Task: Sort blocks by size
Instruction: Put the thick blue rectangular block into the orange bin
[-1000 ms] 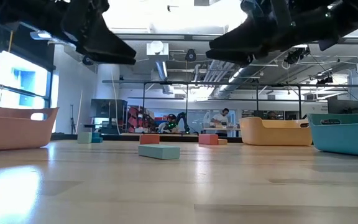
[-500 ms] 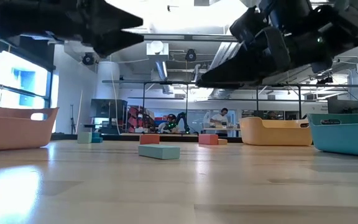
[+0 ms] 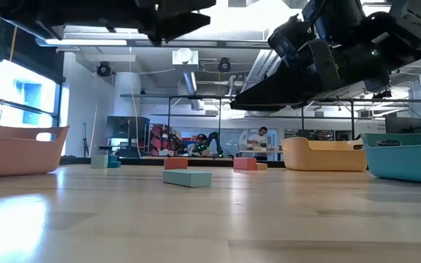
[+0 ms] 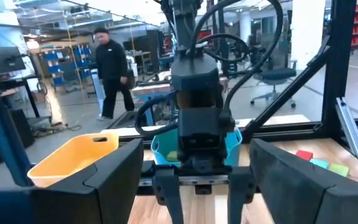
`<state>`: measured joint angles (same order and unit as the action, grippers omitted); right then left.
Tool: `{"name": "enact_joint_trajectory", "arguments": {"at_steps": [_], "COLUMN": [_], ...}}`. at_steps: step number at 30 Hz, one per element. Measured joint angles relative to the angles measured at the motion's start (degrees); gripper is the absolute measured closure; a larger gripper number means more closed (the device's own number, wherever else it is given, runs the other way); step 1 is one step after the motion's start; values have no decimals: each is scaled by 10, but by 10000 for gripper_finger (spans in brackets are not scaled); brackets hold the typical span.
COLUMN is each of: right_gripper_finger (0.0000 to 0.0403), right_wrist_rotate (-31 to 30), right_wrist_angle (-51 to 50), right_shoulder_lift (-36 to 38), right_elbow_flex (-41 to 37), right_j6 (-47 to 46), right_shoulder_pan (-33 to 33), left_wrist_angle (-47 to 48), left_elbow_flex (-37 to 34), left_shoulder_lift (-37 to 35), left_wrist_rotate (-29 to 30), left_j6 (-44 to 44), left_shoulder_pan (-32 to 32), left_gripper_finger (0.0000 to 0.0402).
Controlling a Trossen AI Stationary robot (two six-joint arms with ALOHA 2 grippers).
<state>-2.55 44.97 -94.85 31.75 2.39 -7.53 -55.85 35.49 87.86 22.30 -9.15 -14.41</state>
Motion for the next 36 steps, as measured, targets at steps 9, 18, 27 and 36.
{"name": "enact_joint_trajectory", "arguments": {"at_steps": [9,18,27,36], "right_gripper_finger": [190,190,190,190], "right_wrist_rotate": [0,-4,-4,-4], "right_wrist_angle": [-5,-1,2,16], "right_shoulder_lift": [0,0,1,4], "right_elbow_flex": [0,0,0,0], "right_j6": [4,-4,-24,-14], "right_shoulder_pan": [0,0,-11,-28], "left_wrist_angle": [293,862,1106,1142], "left_elbow_flex": [30,195,212,211], "left_shoulder_lift": [-72,-148,-158,-155], "left_wrist_rotate": [9,98,288,100], "left_j6": [57,333,632,511], "left_shoulder_pan": [4,-78,-83,253], "left_gripper_finger": [120,120,120,120]}}
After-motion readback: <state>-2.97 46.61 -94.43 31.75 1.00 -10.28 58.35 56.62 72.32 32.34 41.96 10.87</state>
